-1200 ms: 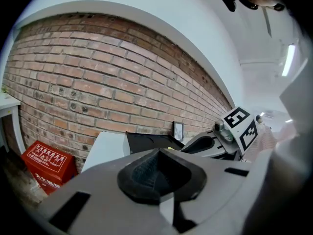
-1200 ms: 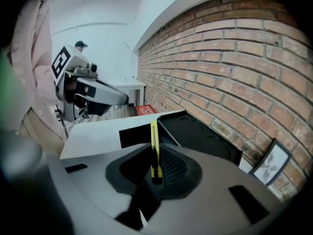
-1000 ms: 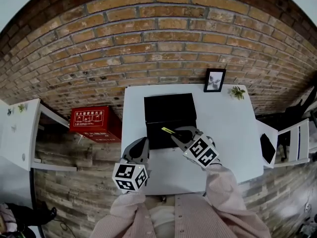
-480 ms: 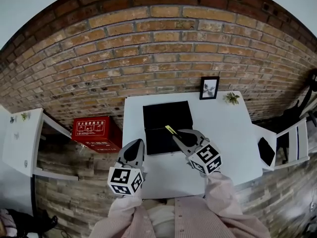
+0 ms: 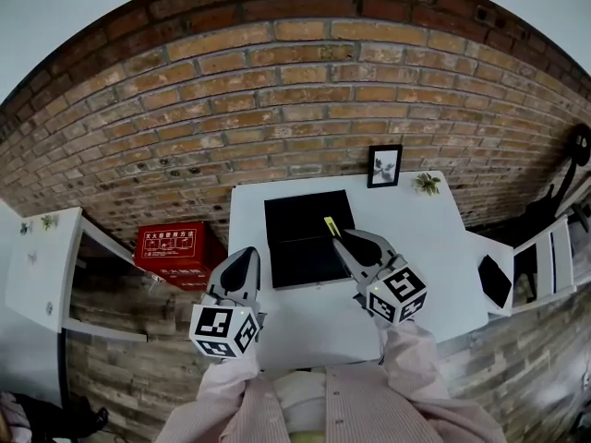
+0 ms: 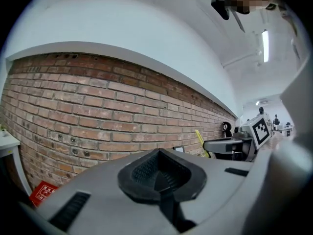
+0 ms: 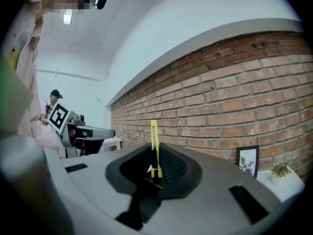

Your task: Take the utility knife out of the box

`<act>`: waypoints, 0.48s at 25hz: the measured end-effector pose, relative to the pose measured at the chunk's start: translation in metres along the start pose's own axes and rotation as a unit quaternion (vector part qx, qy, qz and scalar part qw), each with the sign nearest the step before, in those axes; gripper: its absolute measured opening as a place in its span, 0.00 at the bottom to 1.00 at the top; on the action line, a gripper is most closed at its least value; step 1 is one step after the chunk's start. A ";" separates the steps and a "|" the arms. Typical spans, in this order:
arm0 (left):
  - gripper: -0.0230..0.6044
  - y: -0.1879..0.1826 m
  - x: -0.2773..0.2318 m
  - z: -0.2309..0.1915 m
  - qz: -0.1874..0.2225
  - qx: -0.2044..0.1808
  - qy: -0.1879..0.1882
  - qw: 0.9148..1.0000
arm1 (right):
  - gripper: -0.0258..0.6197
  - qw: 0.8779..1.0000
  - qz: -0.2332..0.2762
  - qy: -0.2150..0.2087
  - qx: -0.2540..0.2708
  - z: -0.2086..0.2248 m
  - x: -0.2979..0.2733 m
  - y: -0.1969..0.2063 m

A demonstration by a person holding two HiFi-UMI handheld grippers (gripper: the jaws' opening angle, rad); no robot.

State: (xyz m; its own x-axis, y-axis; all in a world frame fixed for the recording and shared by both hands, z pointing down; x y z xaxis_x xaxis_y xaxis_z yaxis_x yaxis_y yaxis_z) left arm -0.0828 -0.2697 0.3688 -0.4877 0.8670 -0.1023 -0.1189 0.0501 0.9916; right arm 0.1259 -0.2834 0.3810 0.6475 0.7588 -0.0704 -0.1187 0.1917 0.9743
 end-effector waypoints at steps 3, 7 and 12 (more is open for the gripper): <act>0.02 -0.007 0.003 -0.003 0.007 -0.002 -0.004 1.000 | 0.12 1.000 0.024 0.014 -0.008 0.005 0.009 -0.011; 0.02 -0.016 0.007 -0.010 0.019 0.000 -0.013 1.000 | 0.12 0.998 0.057 0.035 -0.017 0.014 0.023 -0.025; 0.02 -0.029 0.015 -0.021 0.031 -0.003 -0.029 0.999 | 0.12 0.993 0.098 0.061 -0.036 0.026 0.042 -0.038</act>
State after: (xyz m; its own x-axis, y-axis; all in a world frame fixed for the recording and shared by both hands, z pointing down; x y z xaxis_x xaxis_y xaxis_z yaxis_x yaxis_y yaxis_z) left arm -0.1042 -0.2686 0.3369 -0.4430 0.8958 -0.0358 -0.0950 -0.0072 0.9954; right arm 0.1770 -0.2754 0.3467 0.5122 0.8543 0.0886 -0.2894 0.0745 0.9543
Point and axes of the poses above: the fingertips, and each gripper's own axes: x backward along the fingers, z to its right, y out of its underside, the point moved 4 cm from there along x, backward along the fingers, and after that the axes turned 10 degrees about -x, right-handed, at the moved point
